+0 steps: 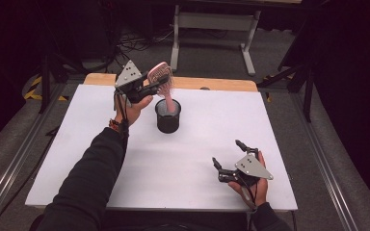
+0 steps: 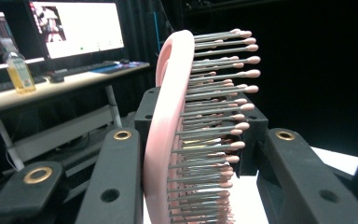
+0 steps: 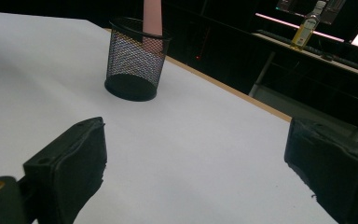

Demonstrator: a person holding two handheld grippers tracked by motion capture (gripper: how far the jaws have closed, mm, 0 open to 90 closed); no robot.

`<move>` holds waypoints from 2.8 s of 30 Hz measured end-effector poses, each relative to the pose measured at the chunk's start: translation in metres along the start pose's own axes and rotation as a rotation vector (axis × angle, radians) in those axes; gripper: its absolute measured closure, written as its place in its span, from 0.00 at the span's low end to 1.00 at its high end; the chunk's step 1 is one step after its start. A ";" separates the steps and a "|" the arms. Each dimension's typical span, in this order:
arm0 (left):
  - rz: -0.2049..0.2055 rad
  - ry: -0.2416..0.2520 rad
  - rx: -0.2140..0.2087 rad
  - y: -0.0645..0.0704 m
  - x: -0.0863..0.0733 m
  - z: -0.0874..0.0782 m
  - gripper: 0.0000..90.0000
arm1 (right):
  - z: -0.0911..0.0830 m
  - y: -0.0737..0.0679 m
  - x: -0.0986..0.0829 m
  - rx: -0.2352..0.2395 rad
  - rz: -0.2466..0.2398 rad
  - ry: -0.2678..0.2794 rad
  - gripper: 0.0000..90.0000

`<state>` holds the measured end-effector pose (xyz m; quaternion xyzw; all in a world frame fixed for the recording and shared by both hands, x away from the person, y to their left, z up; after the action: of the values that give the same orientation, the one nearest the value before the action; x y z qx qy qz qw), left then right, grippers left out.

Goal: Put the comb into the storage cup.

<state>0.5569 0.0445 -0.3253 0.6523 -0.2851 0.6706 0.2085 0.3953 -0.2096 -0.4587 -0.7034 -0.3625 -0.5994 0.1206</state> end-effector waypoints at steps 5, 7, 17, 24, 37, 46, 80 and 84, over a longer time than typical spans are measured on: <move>0.000 -0.028 -0.002 0.002 -0.011 0.006 0.70 | 0.001 -0.001 0.000 0.004 -0.004 -0.002 0.07; -0.001 -0.039 -0.011 0.003 -0.015 0.008 0.70 | 0.001 -0.002 0.000 0.004 -0.005 -0.005 0.07; -0.003 -0.069 -0.012 0.005 -0.029 0.011 0.70 | 0.002 -0.003 -0.001 0.007 -0.004 -0.009 0.08; -0.008 -0.102 -0.015 0.008 -0.046 0.013 0.70 | 0.003 -0.004 -0.002 0.014 -0.002 -0.013 0.08; -0.039 -0.103 0.012 0.003 -0.049 0.013 0.70 | 0.002 -0.004 -0.001 0.013 -0.011 -0.012 0.08; -0.131 -0.090 0.000 -0.004 -0.051 0.010 0.70 | 0.002 -0.006 0.000 0.021 -0.009 -0.006 0.08; -0.329 -0.145 0.059 -0.047 -0.089 0.004 0.56 | 0.006 -0.012 -0.002 0.059 -0.022 -0.024 0.08; -0.307 -0.157 0.072 -0.048 -0.090 0.003 0.48 | 0.006 -0.012 -0.003 0.059 -0.021 -0.025 0.08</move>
<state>0.5959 0.0867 -0.4090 0.7455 -0.1732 0.5879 0.2620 0.3922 -0.1982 -0.4658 -0.7032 -0.3889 -0.5807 0.1304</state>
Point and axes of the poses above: each handheld gripper's, and its own axes: z roughly forward along the jaws, x roughly out of its top, y roughly to its right, the point moved 8 cm from there along z, roughly forward along the jaws, and after that the axes turned 11 degrees about x, right-handed, at the moved point
